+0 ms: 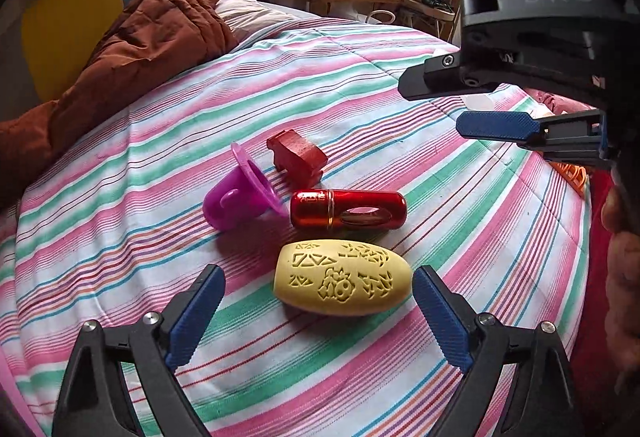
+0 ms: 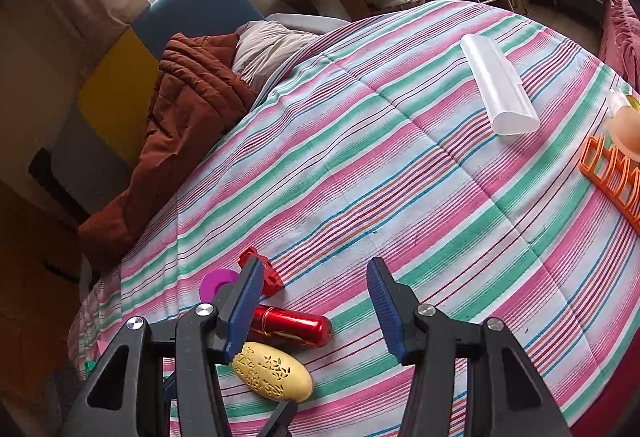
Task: Organize rigid objects
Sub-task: 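Grasp the yellow oval with the left tool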
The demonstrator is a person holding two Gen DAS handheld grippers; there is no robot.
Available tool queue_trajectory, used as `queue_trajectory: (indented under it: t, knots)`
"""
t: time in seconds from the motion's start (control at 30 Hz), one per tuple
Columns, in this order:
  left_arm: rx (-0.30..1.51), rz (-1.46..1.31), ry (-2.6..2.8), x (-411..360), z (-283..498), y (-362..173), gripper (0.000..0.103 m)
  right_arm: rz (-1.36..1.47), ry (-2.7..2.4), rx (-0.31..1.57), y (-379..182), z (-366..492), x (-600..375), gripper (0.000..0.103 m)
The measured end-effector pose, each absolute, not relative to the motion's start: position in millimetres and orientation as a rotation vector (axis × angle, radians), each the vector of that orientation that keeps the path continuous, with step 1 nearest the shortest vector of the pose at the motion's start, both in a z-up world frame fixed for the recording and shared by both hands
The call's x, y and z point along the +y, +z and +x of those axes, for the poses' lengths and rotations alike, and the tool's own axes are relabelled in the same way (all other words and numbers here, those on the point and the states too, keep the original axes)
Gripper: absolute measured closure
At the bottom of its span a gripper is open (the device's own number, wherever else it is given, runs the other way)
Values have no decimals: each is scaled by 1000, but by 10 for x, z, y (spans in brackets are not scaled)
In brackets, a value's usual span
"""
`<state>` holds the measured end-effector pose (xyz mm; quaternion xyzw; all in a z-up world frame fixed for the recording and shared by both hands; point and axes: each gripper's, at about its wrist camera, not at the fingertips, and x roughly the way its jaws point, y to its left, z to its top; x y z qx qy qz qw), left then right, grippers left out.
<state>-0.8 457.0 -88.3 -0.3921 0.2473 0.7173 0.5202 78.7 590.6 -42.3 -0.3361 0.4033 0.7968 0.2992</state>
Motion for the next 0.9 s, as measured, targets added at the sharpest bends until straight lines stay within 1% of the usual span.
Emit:
queue_trajectory:
  t: [0.07,0.1,0.13,0.17,0.4,0.7,0.8,0.9]
  knots:
    - [604,-937,1700,4629,8,-932,9,-905,2119,1069,-435,768,5898,49]
    - [609,-932,1689,4644,32,-951,11,-912,2121,1065,-443,755,5893,49]
    - [609,-927,1674,4649,60,-967,25,-920,2120,1060,-451,741,5892,49]
    - [615,-929,1668,4653,70,-989,27,-928,2118,1055,-461,726,5892,49]
    - [536,-936,1703,4329,46,-993,27,-1039,2128,1057,-596,603,5852,49]
    - [415,-1022,1805,3650,50,-991,27,-1254,2180,936,-760,312,5620,49]
    - [398,-1031,1821,3488,101,-982,27,-1270,2190,885,-764,273,5582,48]
    - [381,-1040,1828,3368,150,-982,27,-1281,2191,852,-773,245,5568,45]
